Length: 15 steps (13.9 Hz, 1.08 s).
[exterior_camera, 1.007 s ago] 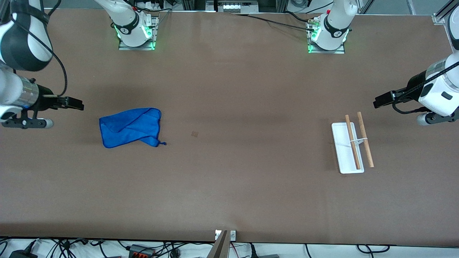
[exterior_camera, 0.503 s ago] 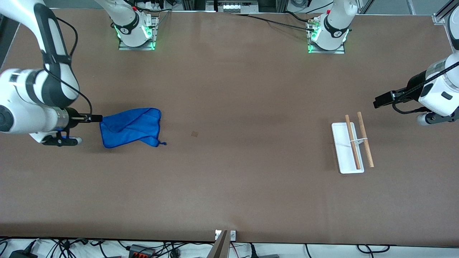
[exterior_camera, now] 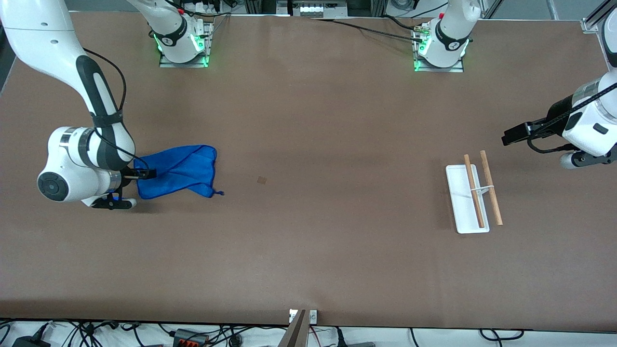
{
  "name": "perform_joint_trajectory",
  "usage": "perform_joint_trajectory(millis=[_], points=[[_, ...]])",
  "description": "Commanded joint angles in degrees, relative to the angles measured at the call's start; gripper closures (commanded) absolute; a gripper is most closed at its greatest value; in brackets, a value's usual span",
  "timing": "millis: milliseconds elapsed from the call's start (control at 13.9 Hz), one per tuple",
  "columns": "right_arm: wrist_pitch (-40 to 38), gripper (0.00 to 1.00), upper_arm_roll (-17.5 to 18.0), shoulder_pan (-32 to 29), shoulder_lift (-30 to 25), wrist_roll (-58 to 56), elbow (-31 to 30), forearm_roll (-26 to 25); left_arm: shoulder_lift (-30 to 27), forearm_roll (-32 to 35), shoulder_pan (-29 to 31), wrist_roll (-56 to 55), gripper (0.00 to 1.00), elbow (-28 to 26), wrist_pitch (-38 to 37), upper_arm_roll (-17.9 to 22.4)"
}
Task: Pass towel and hang on rack
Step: 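Reach the right gripper down and grasp the blue towel corner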
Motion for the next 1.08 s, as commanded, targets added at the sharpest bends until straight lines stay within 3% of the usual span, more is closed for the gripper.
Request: perform_joint_trajectory(millis=[0, 144, 719, 791, 1007], points=[[-0.06, 0.14, 0.15, -0.16, 1.30, 0.36, 0.71, 0.65, 0.35, -0.68, 0.43, 0.04, 0.00, 1.24, -1.11, -0.11], [-0.06, 0.15, 0.07, 0.01, 1.66, 0.28, 0.71, 3.90, 0.35, -0.42, 0.34, 0.04, 0.00, 1.24, -1.11, -0.11], [2.93, 0.18, 0.07, -0.34, 3.50, 0.37, 0.88, 4.26, 0.35, -0.86, 0.43, 0.13, 0.00, 1.24, -1.11, -0.11], [2.93, 0.20, 0.07, -0.34, 3.59, 0.37, 0.97, 4.26, 0.35, -0.94, 0.43, 0.13, 0.00, 1.24, -1.11, -0.11], [2.05, 0.42, 0.07, -0.42, 3.51, 0.28, 0.88, 4.26, 0.35, -0.86, 0.43, 0.13, 0.00, 1.24, -1.11, -0.11]])
